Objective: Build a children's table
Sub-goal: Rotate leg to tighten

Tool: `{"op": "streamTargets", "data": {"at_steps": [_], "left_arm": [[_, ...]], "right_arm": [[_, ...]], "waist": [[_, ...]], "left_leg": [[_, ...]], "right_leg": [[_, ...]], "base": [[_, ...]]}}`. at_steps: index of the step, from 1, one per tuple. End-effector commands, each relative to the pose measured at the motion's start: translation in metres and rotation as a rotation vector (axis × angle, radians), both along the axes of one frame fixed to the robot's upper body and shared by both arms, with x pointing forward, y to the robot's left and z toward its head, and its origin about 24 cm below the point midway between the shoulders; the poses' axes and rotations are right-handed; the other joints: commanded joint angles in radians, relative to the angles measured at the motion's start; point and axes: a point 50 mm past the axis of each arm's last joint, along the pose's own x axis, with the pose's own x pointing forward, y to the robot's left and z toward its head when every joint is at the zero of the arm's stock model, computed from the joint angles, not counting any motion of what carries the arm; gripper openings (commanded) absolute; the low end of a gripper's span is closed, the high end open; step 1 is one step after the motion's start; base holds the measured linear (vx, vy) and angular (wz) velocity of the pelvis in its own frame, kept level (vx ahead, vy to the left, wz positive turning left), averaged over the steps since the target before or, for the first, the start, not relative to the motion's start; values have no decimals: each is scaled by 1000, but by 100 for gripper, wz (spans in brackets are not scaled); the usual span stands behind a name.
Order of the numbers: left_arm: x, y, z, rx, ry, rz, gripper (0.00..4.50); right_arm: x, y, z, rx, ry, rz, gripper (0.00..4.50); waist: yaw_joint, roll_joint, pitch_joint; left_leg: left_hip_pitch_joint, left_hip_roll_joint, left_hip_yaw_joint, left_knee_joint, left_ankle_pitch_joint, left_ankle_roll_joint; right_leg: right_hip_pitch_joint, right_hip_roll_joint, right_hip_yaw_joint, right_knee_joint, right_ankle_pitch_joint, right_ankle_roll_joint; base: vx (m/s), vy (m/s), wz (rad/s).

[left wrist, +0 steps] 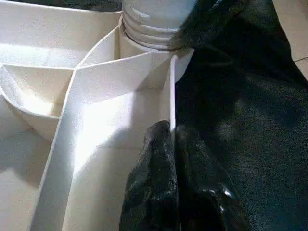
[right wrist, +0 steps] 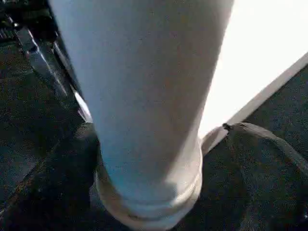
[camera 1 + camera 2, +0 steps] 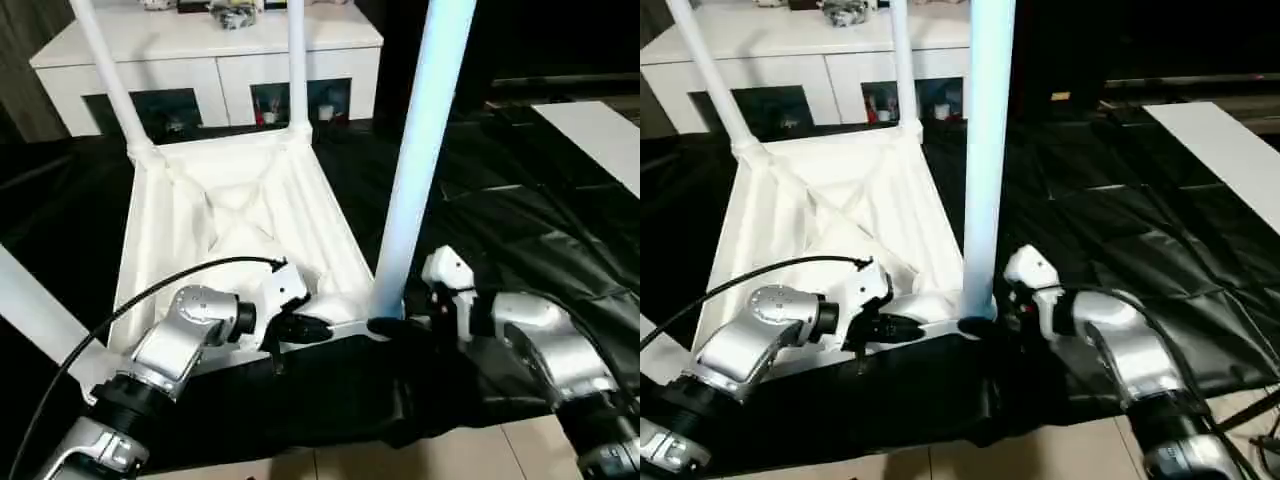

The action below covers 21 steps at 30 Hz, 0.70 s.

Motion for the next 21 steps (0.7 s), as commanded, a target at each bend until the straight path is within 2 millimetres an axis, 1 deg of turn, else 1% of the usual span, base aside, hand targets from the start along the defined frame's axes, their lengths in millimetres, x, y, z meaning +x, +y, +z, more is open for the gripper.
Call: {"op": "streamTargets", "data": {"at_steps": [1, 2, 3, 4, 5, 7, 8, 9, 13, 15, 16, 17, 18, 19, 21], "left_arm": [[-8, -6, -4, -6, 46, -62, 0], [-8, -6, -4, -5, 46, -62, 0], [-8, -6, -4, -4, 46, -60, 0], [-8, -5, -4, -3, 46, -59, 0], [-8, -5, -4, -2, 46, -58, 0], [-8, -5, -4, -2, 47, -58, 0], [-8, -5, -4, -2, 47, -58, 0], [-8, -5, -5, -1, 47, -57, 0], [-9, -3, -5, 6, 50, -57, 0], [-9, -2, -7, 12, 54, -57, 0], [-9, -2, -7, 12, 54, -57, 0], [-8, -2, -8, 17, 47, -35, 0], [-7, -2, -8, 16, 45, -26, 0], [0, -4, -10, 10, 24, 48, 0], [9, -8, -12, 11, -6, 148, 0]], "right_arm": [[5, 2, 6, 8, -29, 0, 419], [5, 3, 7, 10, -31, 2, 402], [6, 3, 7, 12, -32, 5, 402], [6, 3, 7, 9, -32, 9, 383], [6, 3, 6, 5, -31, 14, 374], [5, 3, 5, 0, -29, 25, 367], [5, 3, 5, -1, -28, 28, 350], [5, 3, 5, -1, -28, 29, 350], [5, 3, 2, -9, -27, 31, 317], [3, 2, -3, -25, -26, 19, 299], [3, 2, -3, -27, -26, 18, 299], [4, 1, -8, -27, -20, -31, 287], [4, 1, -9, -25, -20, -46, 287], [5, 4, -16, -2, -5, -128, 279], [5, 10, -24, 37, 23, -232, 274]], "waist": [[-7, -13, -61], [-6, -13, -62], [-6, -12, -62], [-7, -15, -62], [-6, -13, -61], [-6, -13, -61], [-6, -13, -61], [-7, -14, -61], [-7, -13, -61], [-8, -12, -61], [-8, -13, -61], [-9, -13, -61], [-10, -13, -60], [-11, -13, -59], [-16, -15, -53]], "left_leg": [[13, 47, -16, -72, -141, 69], [12, 47, -16, -71, -131, 73], [13, 47, -16, -70, -128, 75], [13, 47, -15, -69, -123, 79], [13, 46, -15, -69, -130, 79], [13, 47, -15, -70, -145, 73], [13, 47, -15, -70, -148, 70], [13, 47, -15, -70, -147, 70], [13, 47, -15, -69, -141, 73], [13, 47, -15, -70, -145, 71], [12, 47, -15, -69, -146, 68], [12, 47, -16, -70, -149, 67], [12, 47, -16, -70, -152, 65], [13, 47, -15, -71, -164, 60], [12, 44, -15, -76, -201, 40]], "right_leg": [[47, -49, 37, -44, -146, -246], [47, -49, 37, -42, -134, -248], [47, -48, 37, -42, -131, -247], [47, -48, 37, -41, -125, -249], [46, -48, 37, -43, -138, -249], [46, -49, 37, -45, -161, -245], [46, -49, 37, -45, -166, -243], [46, -49, 37, -45, -165, -242], [46, -47, 36, -43, -155, -245], [46, -47, 36, -44, -160, -244], [46, -47, 36, -44, -162, -243], [46, -48, 37, -44, -165, -243], [46, -48, 37, -45, -169, -242], [45, -48, 37, -47, -186, -239], [42, -47, 39, -57, -242, -227]], "base": [[0, 0, 0], [0, 0, 0], [0, 0, 0], [0, 0, 0], [0, 0, 0], [0, 0, 0], [0, 0, 0], [0, 0, 0], [0, 0, 0], [0, 0, 0], [0, 0, 0], [0, 0, 0], [0, 0, 0], [0, 0, 0], [0, 0, 0]]}}
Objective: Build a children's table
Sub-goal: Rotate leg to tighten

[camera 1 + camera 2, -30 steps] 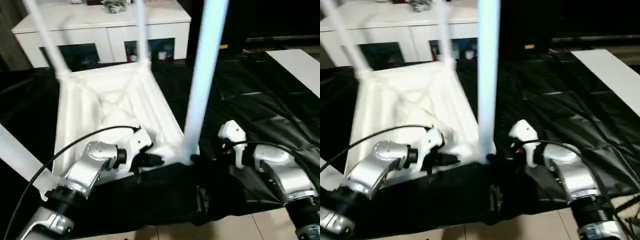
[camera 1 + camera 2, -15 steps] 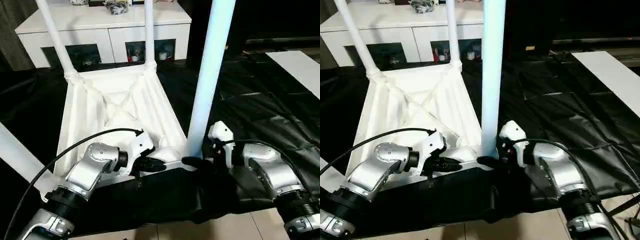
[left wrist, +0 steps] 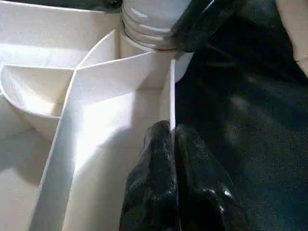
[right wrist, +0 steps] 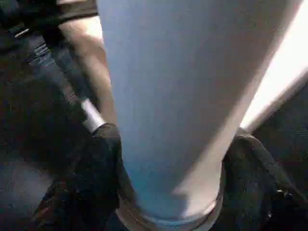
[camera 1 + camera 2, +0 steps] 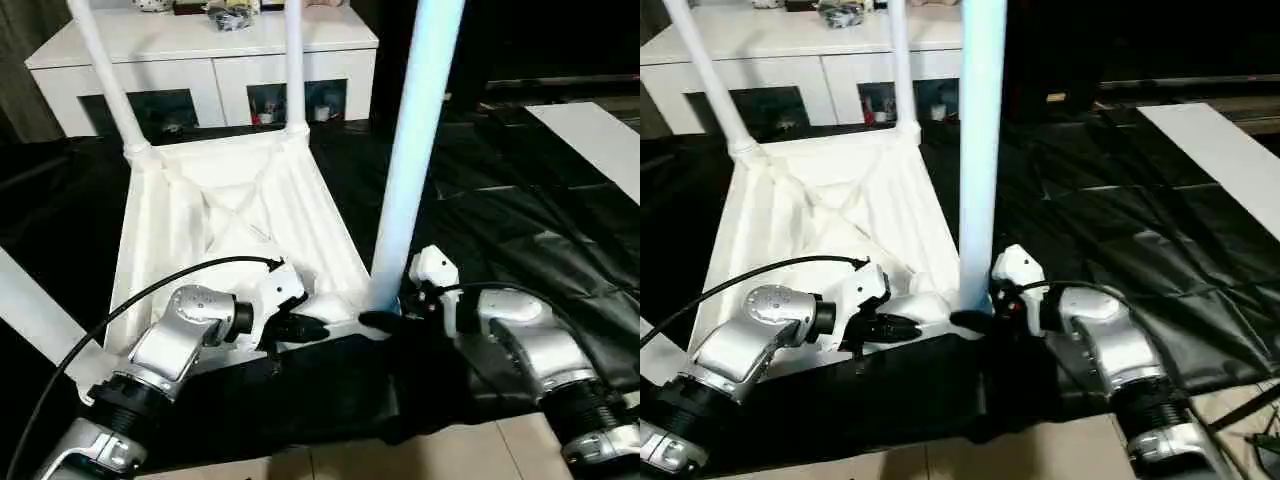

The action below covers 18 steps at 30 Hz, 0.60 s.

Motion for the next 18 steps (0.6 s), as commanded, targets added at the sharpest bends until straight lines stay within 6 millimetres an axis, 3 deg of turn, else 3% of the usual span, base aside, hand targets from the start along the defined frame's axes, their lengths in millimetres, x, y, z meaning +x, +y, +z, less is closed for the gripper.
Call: {"op": "streamTargets", "data": {"at_steps": [1, 3, 5, 7, 8, 9, 11, 12, 13, 17, 18], "left_arm": [[3, -5, -10, 13, 13, 71, 0], [13, -8, -11, 21, -11, 169, 0], [19, -11, -11, 20, -28, 239, 0], [33, -16, -8, 16, -66, 381, 0], [37, -18, -7, 17, -80, 424, 0], [37, -18, -7, 17, -81, 429, 0], [50, -24, -3, 24, -135, 564, 0], [50, -24, -3, 24, -135, 564, 0], [52, -26, -2, 24, -144, 580, 0], [54, -30, -1, 25, -159, 562, 0], [53, -30, -1, 24, -160, 548, 0]], "right_arm": [[0, -3, -13, -10, 48, -138, 271], [1, 6, -20, 12, 63, -236, 269], [2, 12, -23, 30, 78, -328, 267], [7, 25, -28, 53, 100, -491, 267], [8, 29, -29, 55, 107, -539, 267], [9, 29, -29, 56, 108, -544, 267], [17, 47, -33, 66, 146, -774, 266], [17, 47, -33, 66, 146, -774, 266], [18, 53, -32, 69, 146, -808, 266], [22, 72, -22, 108, 120, -760, 266], [23, 73, -19, 132, 115, -740, 266]], "waist": [[-9, -12, -50], [-15, -14, -47], [-22, -11, -40], [-28, -13, -39], [-28, -6, -40], [-28, -6, -40], [-37, -1, -39], [-40, 0, -40], [-41, 1, -46], [-43, 0, -45], [-43, -7, -45]], "left_leg": [[12, 39, -19, -83, -241, 23], [14, 37, -23, -86, -286, 6], [24, 34, -22, -88, -336, -5], [29, 29, -28, -89, -364, -18], [33, 28, -31, -89, -380, -22], [33, 28, -31, -89, -380, -22], [28, 27, -35, -94, -397, -30], [29, 25, -37, -95, -403, -38], [30, 27, -42, -98, -404, -36], [22, 28, -37, -105, -393, -15], [21, 28, -36, -105, -394, -11]], "right_leg": [[41, -51, 38, -72, -310, -206], [40, -51, 37, -80, -396, -171], [27, -50, 37, -95, -490, -141], [21, -50, 32, -108, -597, -86], [17, -51, 29, -113, -622, -74], [17, -51, 29, -113, -622, -74], [17, -50, 24, -119, -632, -57], [15, -50, 22, -119, -635, -54], [24, -52, 17, -119, -603, -55], [24, -49, 26, -114, -504, -80], [25, -50, 27, -115, -504, -80]], "base": [[0, 0, 0], [0, 0, 0], [0, 0, 0], [0, 0, 0], [0, 0, 0], [0, 0, 0], [-26, 5, 0], [0, 0, 0], [0, 0, 0], [0, 0, 0], [0, 0, 0]]}}
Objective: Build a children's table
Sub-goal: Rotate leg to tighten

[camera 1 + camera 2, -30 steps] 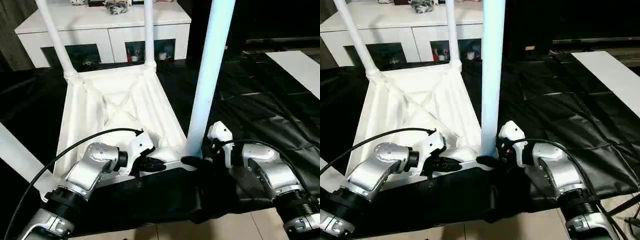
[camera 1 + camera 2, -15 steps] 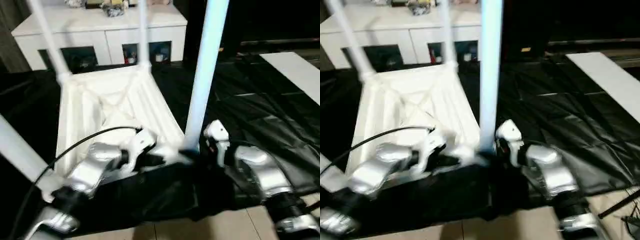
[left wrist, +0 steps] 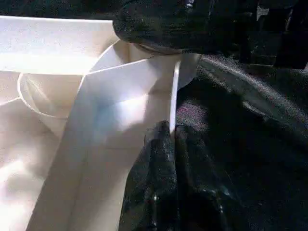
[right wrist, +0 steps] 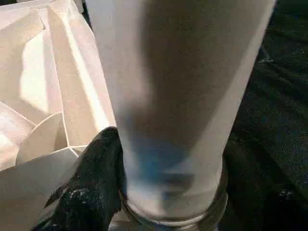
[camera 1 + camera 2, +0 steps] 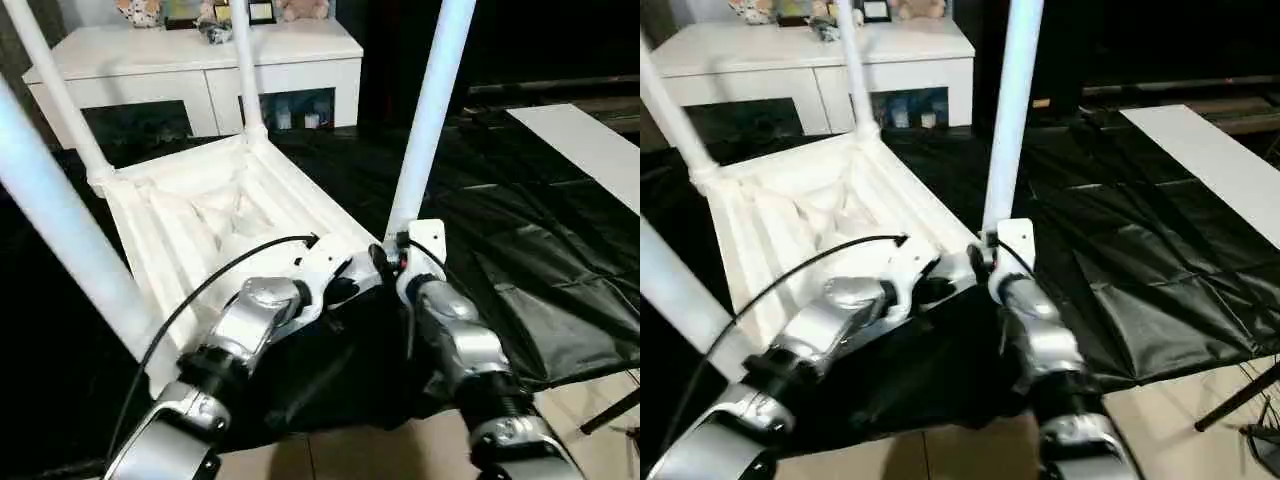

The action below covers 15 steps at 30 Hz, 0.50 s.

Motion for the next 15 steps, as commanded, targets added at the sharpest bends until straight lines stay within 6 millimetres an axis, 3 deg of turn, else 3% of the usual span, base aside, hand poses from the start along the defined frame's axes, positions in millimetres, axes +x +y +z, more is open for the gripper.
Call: {"op": "streamTargets", "data": {"at_steps": [1, 4, 5, 6, 9, 11, 12, 13, 14, 15], "left_arm": [[15, 26, 6, 13, -84, 184, 0], [10, 27, 6, 1, -76, 111, 0], [6, 28, 5, -3, -71, 62, 0], [6, 29, 5, -3, -70, 54, 0], [-6, 33, 3, -15, -41, -85, 0], [-16, 39, 1, -16, 2, -166, 0], [-17, 40, 1, -17, 4, -179, 0], [-22, 42, 2, -27, 9, -242, 0], [-28, 44, 2, -43, 28, -305, 0], [-31, 46, 3, -47, 37, -329, 0]], "right_arm": [[-11, 31, -6, 99, 24, 156, 322], [-11, 22, 1, 46, -33, 201, 342], [-10, 15, 3, 40, -45, 201, 358], [-10, 14, 3, 39, -47, 202, 369], [-10, -5, 8, 13, -66, 285, 380], [-13, -21, 12, -26, -68, 400, 396], [-14, -24, 12, -29, -68, 418, 396], [-16, -34, 15, -44, -69, 482, 396], [-19, -42, 18, -68, -74, 546, 396], [-20, -46, 19, -80, -76, 574, 396]], "waist": [[-5, -16, -44], [-4, -20, -45], [-16, -20, -48], [-17, -15, -51], [-12, -20, -53], [0, -20, -52], [2, -18, -51], [5, -12, -59], [9, -15, -63], [13, -14, -63]], "left_leg": [[15, 40, -32, -93, -389, -2], [6, 39, -30, -92, -363, 14], [-24, 40, -41, -101, -304, 18], [-22, 42, -42, -97, -288, 15], [-6, 46, -36, -87, -275, 29], [7, 45, -21, -76, -270, 56], [6, 46, -21, -76, -259, 59], [0, 46, -22, -73, -203, 66], [-7, 48, -22, -68, -133, 82], [-4, 49, -21, -66, -117, 91]], "right_leg": [[16, -49, 26, -90, -497, -91], [21, -51, 29, -88, -485, -92], [45, -52, 25, -72, -444, -88], [42, -55, 24, -75, -423, -95], [32, -54, 28, -71, -344, -149], [23, -48, 35, -68, -319, -190], [20, -49, 37, -66, -302, -197], [31, -51, 34, -55, -236, -216], [37, -47, 31, -40, -138, -237], [36, -46, 30, -37, -103, -248]], "base": [[0, 0, 0], [0, 0, 0], [-12, -6, -18], [-3, -8, -21], [0, 0, 0], [63, -39, 14], [59, -42, 10], [54, -32, 1], [54, -32, 1], [53, -10, 1]]}}
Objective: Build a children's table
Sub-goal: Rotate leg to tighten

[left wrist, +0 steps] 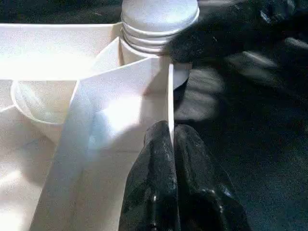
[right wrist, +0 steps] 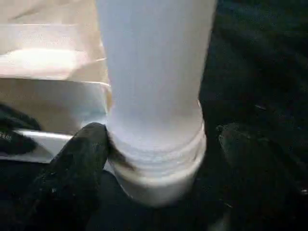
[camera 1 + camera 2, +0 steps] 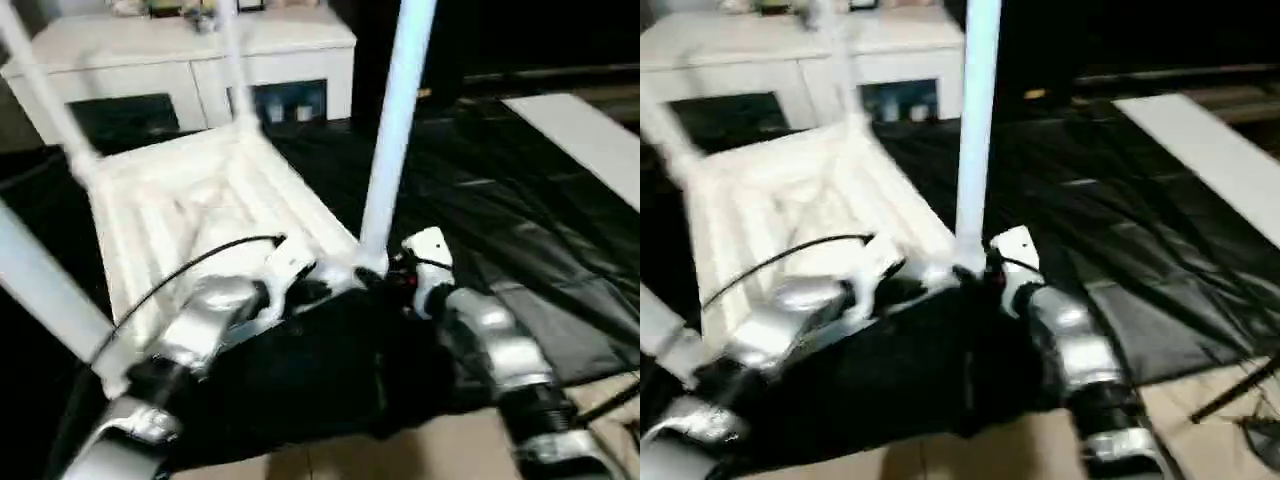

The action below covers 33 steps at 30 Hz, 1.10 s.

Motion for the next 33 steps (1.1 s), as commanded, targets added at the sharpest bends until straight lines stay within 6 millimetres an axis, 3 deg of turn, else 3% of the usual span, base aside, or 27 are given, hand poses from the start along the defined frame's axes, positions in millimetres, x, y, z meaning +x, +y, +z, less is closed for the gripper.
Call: {"op": "streamTargets", "data": {"at_steps": [1, 2, 4, 7, 9, 11, 14, 16, 17, 25, 33], "left_arm": [[-15, -5, -6, -28, 65, -144, 0], [-23, 0, -4, -19, 97, -224, 0], [-29, 3, -1, -33, 122, -284, 0], [-31, 3, 1, -35, 123, -301, 0], [-30, 3, 1, -35, 122, -300, 0], [-31, 3, 1, -34, 123, -303, 0], [-30, 4, 2, -29, 124, -299, 0], [-30, 5, 1, -23, 123, -289, 0], [-30, 5, 1, -22, 124, -287, 0], [-27, 8, -1, -10, 112, -242, 0], [-13, 3, -4, -14, 79, -106, 0]], "right_arm": [[-1, -12, 10, -7, -41, 47, 396], [-7, -22, 15, -21, -27, 160, 396], [-16, -27, 16, -13, 10, 281, 396], [-19, -28, 16, -22, 23, 336, 396], [-18, -27, 16, -25, 23, 345, 396], [-16, -25, 15, -30, 28, 357, 396], [-16, -23, 13, -48, 35, 382, 362], [-15, -23, 12, -48, 37, 383, 352], [-14, -23, 12, -47, 36, 378, 352], [-8, -23, 11, 0, 8, 299, 287], [1, -15, -5, 22, 5, 51, 272]], "waist": [[-1, -15, -66], [6, -9, -68], [16, -7, -69], [24, -7, -68], [24, -11, -64], [23, -14, -57], [20, -20, -54], [20, -18, -55], [19, -22, -56], [13, -19, -59], [-7, -23, -54]], "left_leg": [[5, 42, -6, -59, -110, 103], [7, 43, -6, -56, -94, 118], [11, 47, -3, -52, -77, 134], [6, 49, -2, -47, -44, 150], [6, 48, 0, -50, -98, 130], [9, 48, -1, -57, -186, 84], [12, 47, -1, -62, -230, 48], [14, 48, -1, -63, -229, 42], [12, 47, 0, -63, -220, 43], [9, 46, 2, -58, -181, 59], [8, 41, 0, -62, -220, 35]], "right_leg": [[53, -51, 41, -44, -88, -257], [54, -51, 39, -36, -45, -279], [52, -47, 38, -30, -6, -289], [51, -47, 37, -22, 20, -302], [52, -51, 39, -31, -60, -294], [48, -54, 42, -45, -195, -266], [47, -55, 45, -54, -287, -230], [45, -54, 45, -55, -297, -219], [47, -54, 45, -53, -286, -217], [48, -51, 43, -46, -221, -239], [46, -51, 42, -58, -312, -215]], "base": [[0, 0, 0], [0, 0, 0], [0, 0, 0], [0, 0, 0], [0, 0, 0], [0, 0, 0], [0, 0, 0], [0, 0, 0], [0, 0, 0], [0, 0, 0], [0, 0, 0]]}}
